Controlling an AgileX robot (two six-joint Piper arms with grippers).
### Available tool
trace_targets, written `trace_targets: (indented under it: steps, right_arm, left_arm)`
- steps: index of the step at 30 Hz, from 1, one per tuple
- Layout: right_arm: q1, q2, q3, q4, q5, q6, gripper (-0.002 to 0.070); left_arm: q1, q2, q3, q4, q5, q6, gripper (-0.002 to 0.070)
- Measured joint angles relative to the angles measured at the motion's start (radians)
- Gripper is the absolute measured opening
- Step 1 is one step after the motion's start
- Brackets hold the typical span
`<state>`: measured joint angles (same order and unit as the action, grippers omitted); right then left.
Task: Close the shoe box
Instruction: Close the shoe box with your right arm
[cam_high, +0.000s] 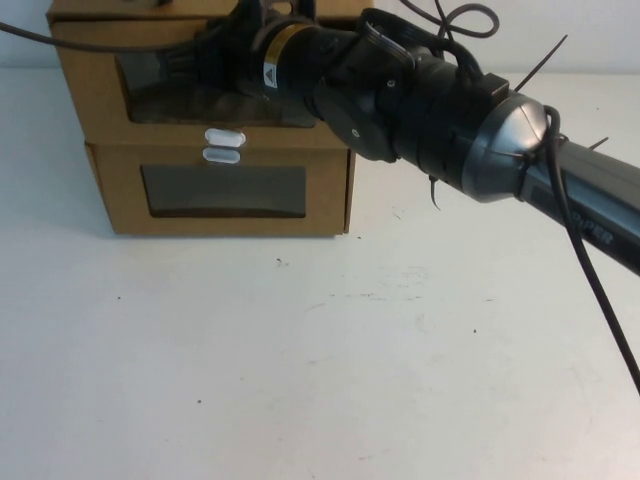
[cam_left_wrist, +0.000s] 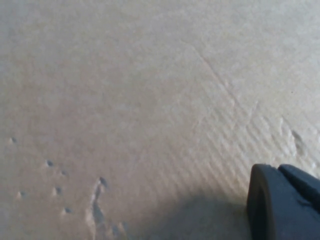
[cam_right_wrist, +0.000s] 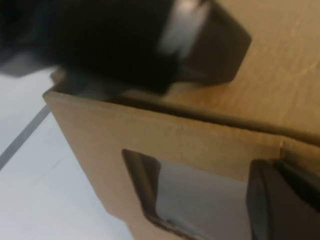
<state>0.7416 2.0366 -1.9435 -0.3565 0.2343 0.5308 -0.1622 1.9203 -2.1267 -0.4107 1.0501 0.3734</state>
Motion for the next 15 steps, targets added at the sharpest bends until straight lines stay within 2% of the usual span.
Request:
trace_targets:
  steps: [15]
  right_arm:
    - [-0.018,0.050,-0.042,0.017,-0.041,0.000,-0.0011]
  left_arm:
    - [0.000,0.000,0.000,-0.008,-0.002,0.000,-0.0005]
